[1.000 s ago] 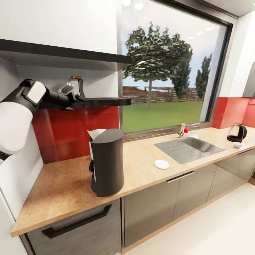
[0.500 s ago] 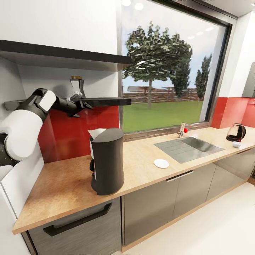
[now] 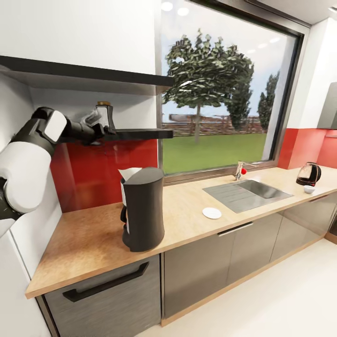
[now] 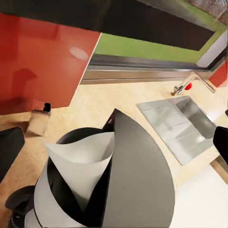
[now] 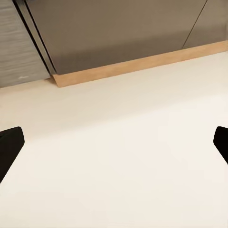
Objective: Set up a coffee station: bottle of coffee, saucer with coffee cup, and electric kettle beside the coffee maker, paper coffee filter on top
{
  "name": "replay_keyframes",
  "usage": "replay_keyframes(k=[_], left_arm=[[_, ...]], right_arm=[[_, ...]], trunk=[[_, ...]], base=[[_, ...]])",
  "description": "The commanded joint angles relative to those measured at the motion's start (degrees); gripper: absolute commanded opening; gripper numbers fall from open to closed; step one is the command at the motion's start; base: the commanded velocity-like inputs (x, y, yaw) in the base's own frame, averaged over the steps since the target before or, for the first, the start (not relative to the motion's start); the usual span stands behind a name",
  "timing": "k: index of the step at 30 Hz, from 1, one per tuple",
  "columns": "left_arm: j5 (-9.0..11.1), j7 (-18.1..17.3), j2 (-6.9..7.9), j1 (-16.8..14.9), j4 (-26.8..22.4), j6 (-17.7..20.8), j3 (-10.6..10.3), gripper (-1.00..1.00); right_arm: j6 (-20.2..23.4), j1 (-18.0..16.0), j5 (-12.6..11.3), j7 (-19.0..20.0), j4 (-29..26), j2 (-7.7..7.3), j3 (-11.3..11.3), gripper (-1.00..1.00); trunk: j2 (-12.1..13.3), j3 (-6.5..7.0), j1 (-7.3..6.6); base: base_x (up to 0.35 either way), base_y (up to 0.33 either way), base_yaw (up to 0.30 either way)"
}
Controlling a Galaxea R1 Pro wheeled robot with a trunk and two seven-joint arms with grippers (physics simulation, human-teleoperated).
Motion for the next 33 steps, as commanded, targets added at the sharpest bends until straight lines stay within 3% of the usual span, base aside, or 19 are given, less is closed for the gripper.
replay_keyframes(k=[1,4,9,12,13,16,18,25,33], left_arm=[[-0.7,-0.2,-0.02,0.0,-0.8,0.2,0.4,1.00],[-3.4,1.2,-0.33,-0.4,-3.2,0.2,0.3,1.00],[-11.0,6.0,-1.27,-1.0,-5.0,-0.2,-0.9,1.00],[-13.7,7.4,-1.96,-1.1,-6.1,-2.4,-1.5,1.00],[-15.7,7.8,-2.25,-1.4,-6.7,-4.0,-1.7,1.00],[-17.4,8.0,-2.43,-2.4,-7.0,-4.3,-1.9,1.00],[-19.7,8.2,-2.94,-3.4,-7.2,-4.5,-3.2,1.00],[-21.0,8.2,-3.91,-5.0,-9.0,-4.4,-5.9,1.00],[-21.0,8.0,-3.93,-4.4,-14.0,-4.3,-6.4,1.00]], right_arm=[[-0.2,0.0,0.4,0.0,0.0,-0.03,0.0,1.00],[-0.2,0.0,0.4,0.0,0.0,-0.18,0.0,1.00],[-0.2,0.0,0.4,0.1,0.9,-0.39,0.0,1.00],[-0.3,0.0,0.4,0.1,2.6,-0.48,-0.2,1.00],[-0.4,0.0,0.4,0.1,3.2,-0.51,-0.2,1.00],[-0.4,0.0,0.4,0.1,3.4,-0.51,-0.3,1.00],[-0.4,0.0,0.4,0.0,3.5,-0.51,-0.2,1.00],[-0.4,0.0,0.4,0.0,3.6,-0.51,-0.2,1.00],[-0.4,0.0,0.4,0.0,3.7,-0.58,-0.3,1.00]], trunk=[[0.0,-0.03,0.02],[0.0,-0.03,0.02],[0.0,-0.03,0.02],[0.0,-0.03,0.02],[0.0,-0.03,0.02],[0.0,-0.03,0.02],[0.0,-0.03,0.02],[0.0,-0.03,0.02],[0.0,-0.03,0.02]], base=[[-0.004,0.000,0.000],[-0.002,0.000,0.000],[0.000,0.000,0.000],[0.000,0.000,0.000],[0.000,0.000,0.000],[0.000,0.000,0.000],[0.000,0.000,0.000],[0.000,0.000,0.000],[0.000,0.000,0.000]])
